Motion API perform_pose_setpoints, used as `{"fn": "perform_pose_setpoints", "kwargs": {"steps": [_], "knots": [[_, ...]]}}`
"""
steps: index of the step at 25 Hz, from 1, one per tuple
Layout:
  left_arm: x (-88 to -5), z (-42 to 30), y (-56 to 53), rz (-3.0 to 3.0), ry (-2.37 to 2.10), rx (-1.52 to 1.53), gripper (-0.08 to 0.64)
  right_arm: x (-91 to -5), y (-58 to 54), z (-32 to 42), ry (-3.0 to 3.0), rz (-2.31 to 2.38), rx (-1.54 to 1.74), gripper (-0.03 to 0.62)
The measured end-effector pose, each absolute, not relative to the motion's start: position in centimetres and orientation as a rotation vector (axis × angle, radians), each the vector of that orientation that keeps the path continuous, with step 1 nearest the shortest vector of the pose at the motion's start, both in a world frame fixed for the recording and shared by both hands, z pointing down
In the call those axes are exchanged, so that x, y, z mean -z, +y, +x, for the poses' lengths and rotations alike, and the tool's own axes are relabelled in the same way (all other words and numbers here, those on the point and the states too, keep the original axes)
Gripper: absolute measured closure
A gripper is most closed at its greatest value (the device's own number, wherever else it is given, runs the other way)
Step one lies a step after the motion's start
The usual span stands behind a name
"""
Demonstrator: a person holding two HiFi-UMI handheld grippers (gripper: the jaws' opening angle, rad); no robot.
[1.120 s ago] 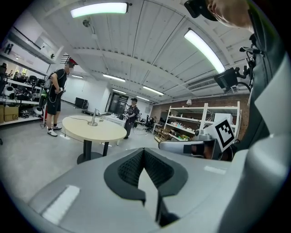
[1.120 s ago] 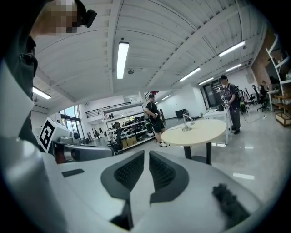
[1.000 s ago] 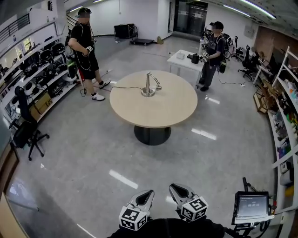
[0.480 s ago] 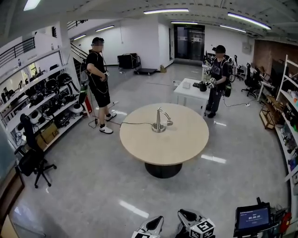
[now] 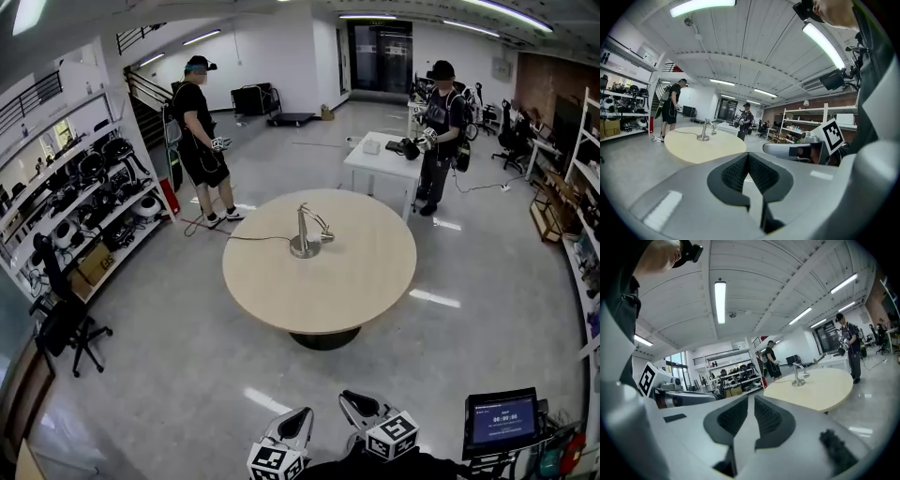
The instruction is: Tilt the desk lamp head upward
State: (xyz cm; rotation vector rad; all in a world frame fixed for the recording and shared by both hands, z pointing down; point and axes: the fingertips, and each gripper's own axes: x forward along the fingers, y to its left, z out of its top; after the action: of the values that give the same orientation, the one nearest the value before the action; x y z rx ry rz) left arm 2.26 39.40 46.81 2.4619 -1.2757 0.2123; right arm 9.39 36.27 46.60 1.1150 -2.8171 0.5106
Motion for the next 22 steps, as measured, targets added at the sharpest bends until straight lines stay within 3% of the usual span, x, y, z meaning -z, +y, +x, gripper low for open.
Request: {"fn": "perform_pose_setpoints", "kwargs": {"steps": [7, 22], "knots": [[-47.9, 8.3, 31.3, 2.494, -1.280, -0.214, 0.554, -47.5, 28.4, 16.0, -2.823, 1.143, -0.534, 0.565], [-47.7, 8.4, 23.6, 2.517, -1.208, -0.236, 0.554, -48.0, 21.3, 16.7, -2.761, 1.217, -0.587, 0.565]]}}
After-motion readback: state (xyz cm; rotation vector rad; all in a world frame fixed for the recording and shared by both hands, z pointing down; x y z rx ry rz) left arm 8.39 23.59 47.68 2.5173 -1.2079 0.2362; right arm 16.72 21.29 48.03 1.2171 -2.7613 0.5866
